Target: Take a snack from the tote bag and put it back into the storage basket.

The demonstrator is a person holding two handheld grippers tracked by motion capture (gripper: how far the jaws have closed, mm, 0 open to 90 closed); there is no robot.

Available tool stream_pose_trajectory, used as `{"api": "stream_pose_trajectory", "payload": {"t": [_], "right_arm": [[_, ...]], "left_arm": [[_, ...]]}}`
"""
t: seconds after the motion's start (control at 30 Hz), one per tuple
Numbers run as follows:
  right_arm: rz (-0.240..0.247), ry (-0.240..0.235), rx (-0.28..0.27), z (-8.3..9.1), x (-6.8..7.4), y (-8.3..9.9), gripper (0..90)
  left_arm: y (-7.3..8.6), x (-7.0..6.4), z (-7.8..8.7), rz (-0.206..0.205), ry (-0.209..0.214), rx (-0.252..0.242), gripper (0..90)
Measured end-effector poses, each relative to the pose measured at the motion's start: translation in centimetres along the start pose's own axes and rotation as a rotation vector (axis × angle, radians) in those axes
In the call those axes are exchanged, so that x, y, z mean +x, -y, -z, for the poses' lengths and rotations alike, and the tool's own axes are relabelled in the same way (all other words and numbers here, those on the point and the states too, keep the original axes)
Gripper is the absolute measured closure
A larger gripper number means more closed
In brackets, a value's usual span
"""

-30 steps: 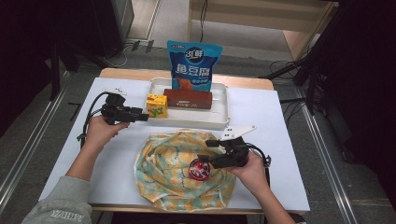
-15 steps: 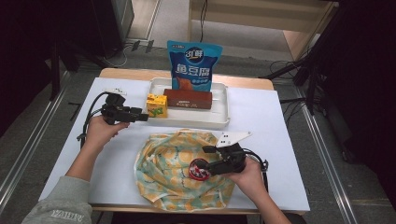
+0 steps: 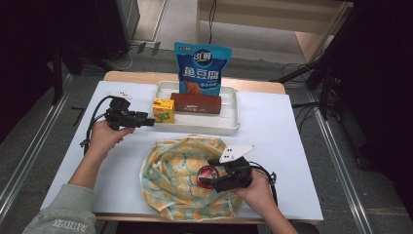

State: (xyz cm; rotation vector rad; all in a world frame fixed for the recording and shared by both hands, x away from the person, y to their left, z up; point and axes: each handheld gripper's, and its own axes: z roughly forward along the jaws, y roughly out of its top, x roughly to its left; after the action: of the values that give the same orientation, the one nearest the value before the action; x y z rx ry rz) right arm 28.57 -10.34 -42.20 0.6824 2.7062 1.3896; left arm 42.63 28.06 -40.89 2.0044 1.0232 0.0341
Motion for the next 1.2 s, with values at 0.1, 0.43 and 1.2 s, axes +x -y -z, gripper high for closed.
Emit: {"api": "stream_pose_trajectory", "payload": {"t": [0.1, 0.43, 1.2], "right_arm": [[-0.004, -0.001, -0.003, -0.1, 0.1, 0.1, 29.8], [0.022, 0.018, 0.023, -1.0, 0.4, 0.5, 24.9], [0.017, -0.02, 0.046, -2.0, 0.1, 0.6, 25.9]], "left_arm": [[0.0, 0.0, 0.0, 0.001, 0.0, 0.001, 43.3], [0.0, 0.0, -0.1, 0.0, -0.002, 0.005, 43.3], [0.0, 0.0, -0.1, 0.0, -0.004, 0.005, 43.2]]}}
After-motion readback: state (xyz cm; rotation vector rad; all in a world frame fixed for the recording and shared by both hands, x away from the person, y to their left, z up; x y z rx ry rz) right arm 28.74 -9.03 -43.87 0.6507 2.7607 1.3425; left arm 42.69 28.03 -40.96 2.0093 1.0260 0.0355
